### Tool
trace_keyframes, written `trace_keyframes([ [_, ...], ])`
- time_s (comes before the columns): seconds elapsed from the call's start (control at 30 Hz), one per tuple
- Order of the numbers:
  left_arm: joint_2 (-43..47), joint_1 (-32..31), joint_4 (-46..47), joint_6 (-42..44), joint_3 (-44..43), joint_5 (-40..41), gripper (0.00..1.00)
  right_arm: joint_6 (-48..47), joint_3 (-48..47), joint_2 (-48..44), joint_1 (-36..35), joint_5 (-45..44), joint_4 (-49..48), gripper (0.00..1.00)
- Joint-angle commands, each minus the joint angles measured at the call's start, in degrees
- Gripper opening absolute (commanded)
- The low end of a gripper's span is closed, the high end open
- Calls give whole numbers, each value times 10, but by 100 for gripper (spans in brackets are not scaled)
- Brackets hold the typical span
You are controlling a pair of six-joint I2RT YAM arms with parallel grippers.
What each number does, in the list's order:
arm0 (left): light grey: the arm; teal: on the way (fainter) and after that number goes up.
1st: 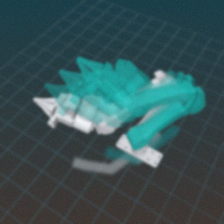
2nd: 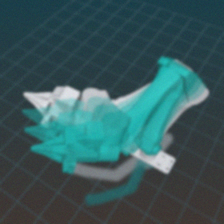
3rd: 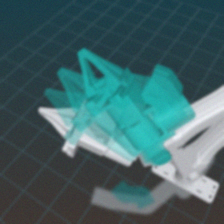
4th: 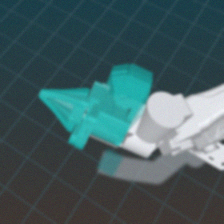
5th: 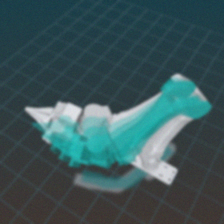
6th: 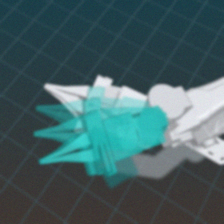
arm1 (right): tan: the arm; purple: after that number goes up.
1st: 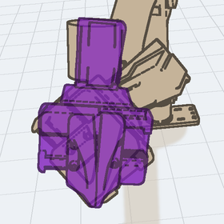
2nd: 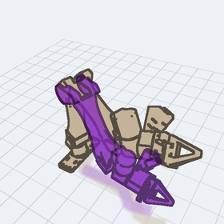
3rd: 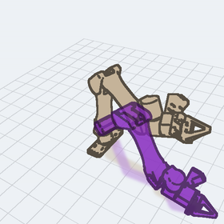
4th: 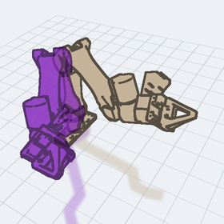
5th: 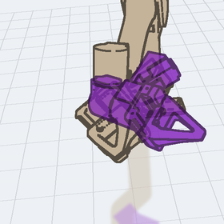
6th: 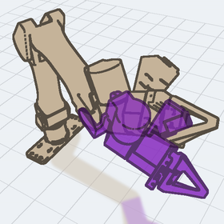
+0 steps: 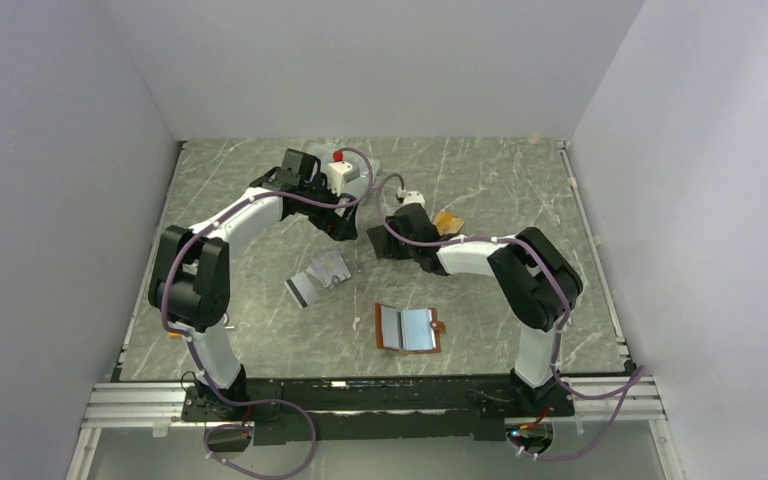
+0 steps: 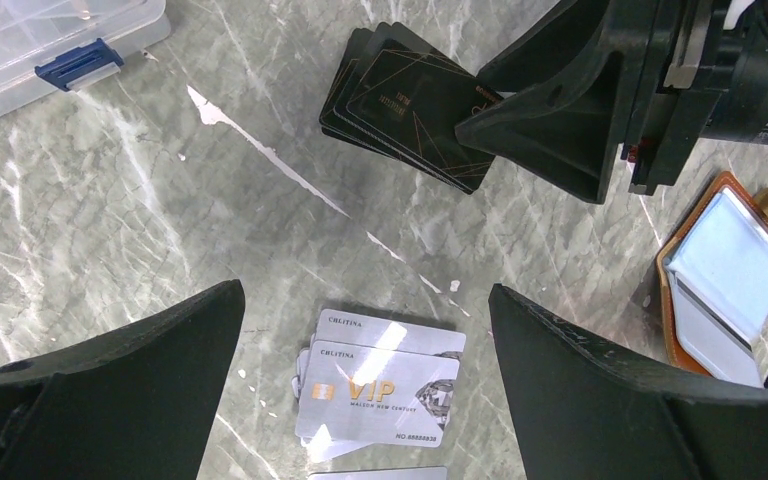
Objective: Put the credit cards into the card holder
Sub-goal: Pick up the credit card from the center of the board.
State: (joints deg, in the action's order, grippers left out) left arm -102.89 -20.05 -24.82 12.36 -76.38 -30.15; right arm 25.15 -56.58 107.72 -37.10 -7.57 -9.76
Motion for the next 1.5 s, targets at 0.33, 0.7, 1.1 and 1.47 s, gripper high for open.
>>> trace_keyframes([
  [0.33, 37, 4, -9, 4, -19, -14, 99, 41, 80, -3, 32, 11, 68, 35],
  [0.7, 41, 4, -11, 5, -17, -15, 100, 105, 126, -9, 74, 93, 0, 30],
  [1.1, 42, 4, -11, 10, -13, -13, 99, 166, 173, 21, 122, 198, -101, 20],
  [1.47, -47, -41, 23, 38, -58, 36, 99, 181, 188, 35, 128, 206, -123, 9],
])
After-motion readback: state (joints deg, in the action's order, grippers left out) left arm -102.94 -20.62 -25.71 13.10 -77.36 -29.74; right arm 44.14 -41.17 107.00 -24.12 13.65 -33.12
